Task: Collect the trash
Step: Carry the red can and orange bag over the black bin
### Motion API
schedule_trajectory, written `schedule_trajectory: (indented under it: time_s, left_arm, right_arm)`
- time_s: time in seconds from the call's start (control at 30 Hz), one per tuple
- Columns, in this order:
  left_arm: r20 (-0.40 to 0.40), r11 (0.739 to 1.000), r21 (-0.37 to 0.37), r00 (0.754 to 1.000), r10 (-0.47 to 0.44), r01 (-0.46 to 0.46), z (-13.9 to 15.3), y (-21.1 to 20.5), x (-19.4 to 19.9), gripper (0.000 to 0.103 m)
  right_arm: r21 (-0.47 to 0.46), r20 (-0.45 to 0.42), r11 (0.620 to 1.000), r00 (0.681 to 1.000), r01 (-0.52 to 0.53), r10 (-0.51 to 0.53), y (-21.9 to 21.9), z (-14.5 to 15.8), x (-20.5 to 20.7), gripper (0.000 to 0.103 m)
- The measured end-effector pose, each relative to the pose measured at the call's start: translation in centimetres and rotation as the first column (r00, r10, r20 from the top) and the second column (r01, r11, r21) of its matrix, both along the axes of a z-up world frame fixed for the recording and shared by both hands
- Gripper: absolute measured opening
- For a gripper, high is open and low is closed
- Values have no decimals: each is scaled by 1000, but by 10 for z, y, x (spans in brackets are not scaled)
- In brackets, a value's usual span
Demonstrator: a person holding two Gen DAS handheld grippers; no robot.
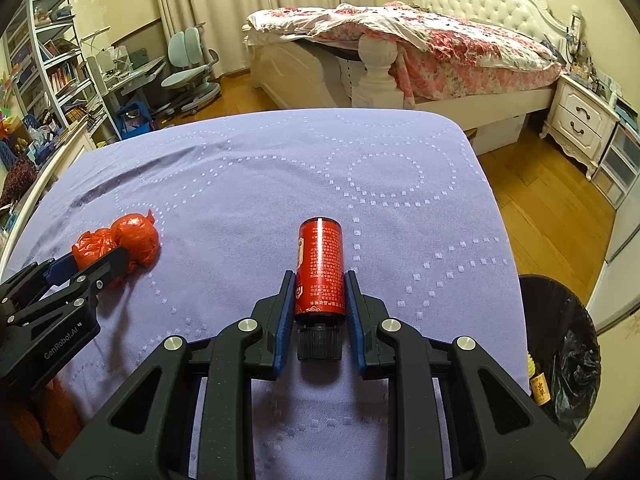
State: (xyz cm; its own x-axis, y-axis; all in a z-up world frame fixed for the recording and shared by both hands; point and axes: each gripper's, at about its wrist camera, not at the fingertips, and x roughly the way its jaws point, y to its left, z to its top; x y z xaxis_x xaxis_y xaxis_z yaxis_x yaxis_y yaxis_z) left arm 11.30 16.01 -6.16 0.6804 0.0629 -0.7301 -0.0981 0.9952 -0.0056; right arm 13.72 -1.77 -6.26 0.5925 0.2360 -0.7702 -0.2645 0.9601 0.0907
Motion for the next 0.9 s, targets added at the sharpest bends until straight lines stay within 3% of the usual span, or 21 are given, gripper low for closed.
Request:
schedule_trajectory:
  time_s: [0.5, 0.9]
  left_arm:
    - [33, 998, -45, 999, 40, -38, 11, -2, -35, 41]
    - [77, 999, -43, 997, 21, -18, 23, -34, -64, 41]
  right_arm:
    - [8, 15, 1000, 1000, -10, 10, -7, 1, -35, 23]
    - [34, 53, 999, 998, 17, -18, -38, 12, -85, 23]
